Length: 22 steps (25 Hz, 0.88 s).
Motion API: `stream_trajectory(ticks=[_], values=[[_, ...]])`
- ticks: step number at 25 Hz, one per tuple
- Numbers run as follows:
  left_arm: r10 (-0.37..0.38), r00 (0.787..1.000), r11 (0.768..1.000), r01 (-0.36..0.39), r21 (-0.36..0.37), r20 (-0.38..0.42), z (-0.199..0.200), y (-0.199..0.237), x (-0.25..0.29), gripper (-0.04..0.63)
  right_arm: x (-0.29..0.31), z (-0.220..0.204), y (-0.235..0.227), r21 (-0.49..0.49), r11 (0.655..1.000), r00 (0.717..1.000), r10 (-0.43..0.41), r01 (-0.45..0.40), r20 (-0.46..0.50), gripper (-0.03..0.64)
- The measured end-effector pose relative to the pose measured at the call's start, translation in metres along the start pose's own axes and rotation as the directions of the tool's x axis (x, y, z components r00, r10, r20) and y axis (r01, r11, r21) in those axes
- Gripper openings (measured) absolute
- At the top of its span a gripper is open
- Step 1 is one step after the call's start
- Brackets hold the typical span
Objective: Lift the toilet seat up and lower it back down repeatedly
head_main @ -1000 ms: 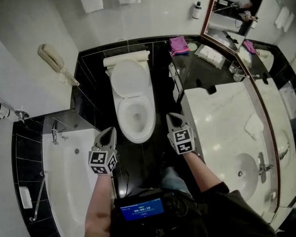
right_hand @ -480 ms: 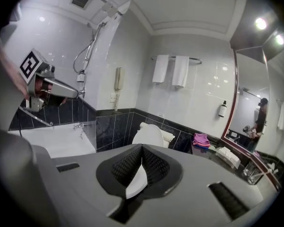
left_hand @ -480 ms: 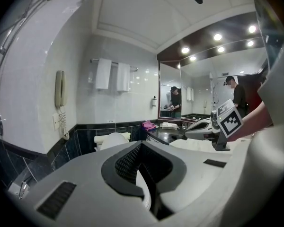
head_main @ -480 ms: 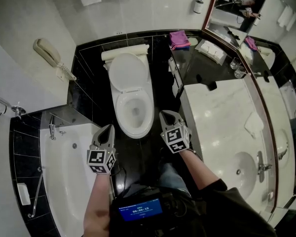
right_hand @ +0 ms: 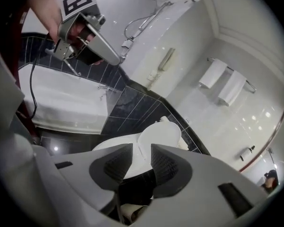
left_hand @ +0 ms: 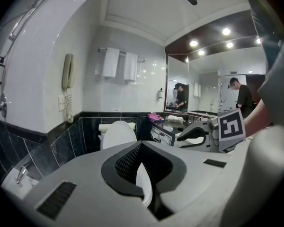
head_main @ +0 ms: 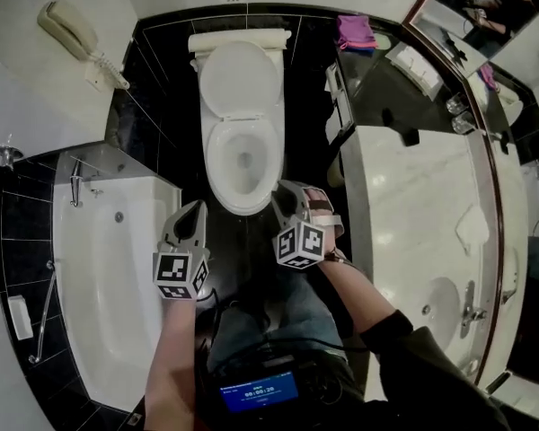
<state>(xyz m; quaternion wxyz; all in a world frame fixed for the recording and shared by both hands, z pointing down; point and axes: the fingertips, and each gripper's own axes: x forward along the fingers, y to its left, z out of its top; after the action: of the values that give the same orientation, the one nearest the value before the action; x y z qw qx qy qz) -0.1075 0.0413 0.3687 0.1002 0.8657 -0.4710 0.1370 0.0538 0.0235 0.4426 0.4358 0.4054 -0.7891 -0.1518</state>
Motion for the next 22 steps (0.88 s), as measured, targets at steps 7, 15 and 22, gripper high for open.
stream_trajectory(ticks=[7,15,22], values=[[0.052,0.999,0.997,-0.052,-0.063,0.000,-0.088,0.029,0.025,0.000,0.084,-0.041,0.099,-0.158,0.975,0.986,0.146,-0.156,-0.076,0.274],[0.083,0.997,0.993,-0.082,-0.083,0.005,-0.213,0.063,0.077,0.001,0.207,-0.114,0.215,-0.314,0.910,0.960,0.231,-0.271,-0.158,0.302],[0.084,0.996,0.990,-0.082,-0.115,0.014,-0.306,0.074,0.113,0.000,0.287,-0.170,0.298,-0.366,0.865,0.937,0.289,-0.343,-0.194,0.302]])
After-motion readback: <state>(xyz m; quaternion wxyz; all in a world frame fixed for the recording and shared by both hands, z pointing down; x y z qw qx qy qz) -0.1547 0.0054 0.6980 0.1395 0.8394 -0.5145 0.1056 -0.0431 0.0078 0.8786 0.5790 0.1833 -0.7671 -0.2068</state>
